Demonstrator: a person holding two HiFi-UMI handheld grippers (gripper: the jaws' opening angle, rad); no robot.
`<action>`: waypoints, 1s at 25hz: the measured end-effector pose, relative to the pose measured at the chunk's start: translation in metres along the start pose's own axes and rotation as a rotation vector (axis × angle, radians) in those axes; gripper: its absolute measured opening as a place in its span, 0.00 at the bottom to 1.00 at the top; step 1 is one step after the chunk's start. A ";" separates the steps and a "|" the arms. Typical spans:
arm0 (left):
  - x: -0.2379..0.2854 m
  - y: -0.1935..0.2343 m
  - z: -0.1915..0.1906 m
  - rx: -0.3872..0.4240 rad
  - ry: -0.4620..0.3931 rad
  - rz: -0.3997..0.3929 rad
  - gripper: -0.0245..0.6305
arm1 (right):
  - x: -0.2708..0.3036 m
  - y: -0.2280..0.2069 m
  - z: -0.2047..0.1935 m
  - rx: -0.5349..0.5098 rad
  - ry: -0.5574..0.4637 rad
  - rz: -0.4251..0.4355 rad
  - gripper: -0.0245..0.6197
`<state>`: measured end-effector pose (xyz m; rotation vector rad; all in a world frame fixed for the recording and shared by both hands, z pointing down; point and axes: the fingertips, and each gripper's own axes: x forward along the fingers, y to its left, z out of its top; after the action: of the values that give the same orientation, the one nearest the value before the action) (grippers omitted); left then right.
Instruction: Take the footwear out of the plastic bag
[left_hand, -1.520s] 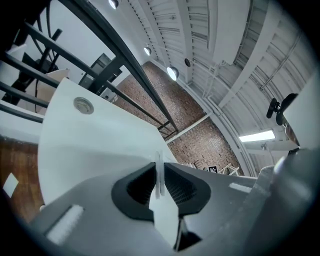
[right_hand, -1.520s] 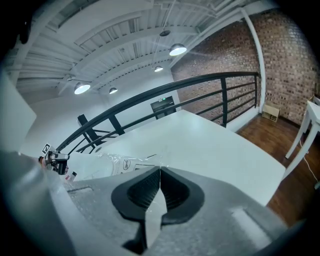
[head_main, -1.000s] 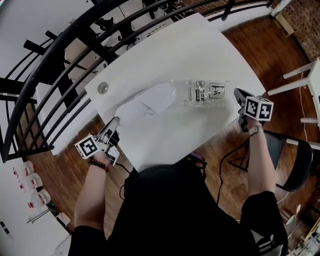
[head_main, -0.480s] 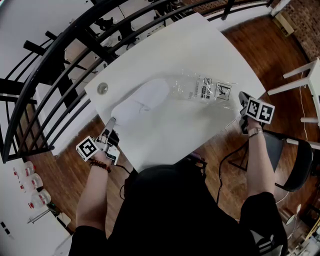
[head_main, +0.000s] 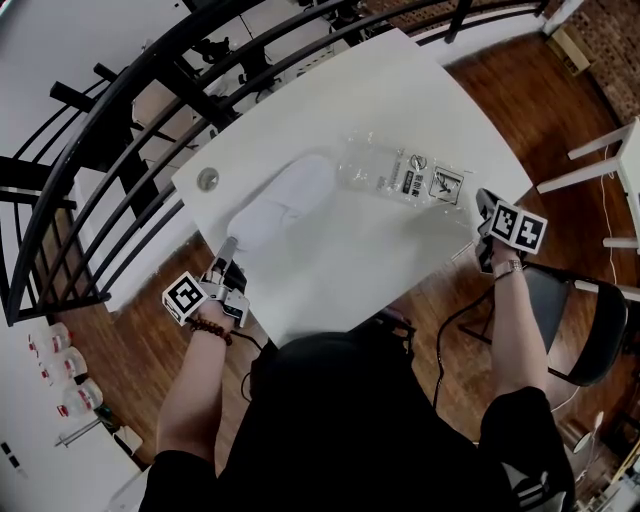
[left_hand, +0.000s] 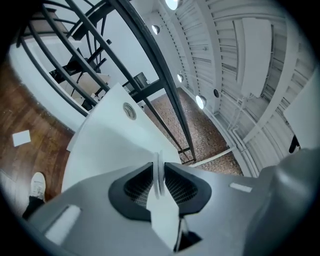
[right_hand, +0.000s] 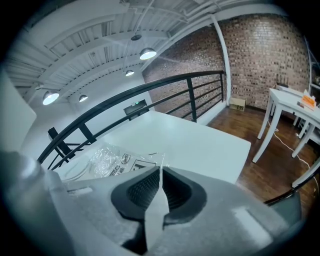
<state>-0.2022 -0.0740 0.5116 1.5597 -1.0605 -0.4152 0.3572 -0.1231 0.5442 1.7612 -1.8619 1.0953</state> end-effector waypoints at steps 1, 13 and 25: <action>0.000 0.003 -0.001 0.024 0.010 0.018 0.17 | -0.001 0.000 0.000 -0.005 -0.003 0.000 0.06; -0.010 0.023 -0.006 0.386 0.114 0.315 0.49 | -0.021 -0.002 0.013 -0.141 -0.084 -0.086 0.23; -0.023 -0.040 -0.028 0.719 0.197 0.126 0.20 | -0.091 0.102 -0.011 -0.340 -0.194 -0.044 0.17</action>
<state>-0.1776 -0.0410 0.4766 2.0884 -1.2120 0.2415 0.2723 -0.0601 0.4567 1.7449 -1.9699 0.5649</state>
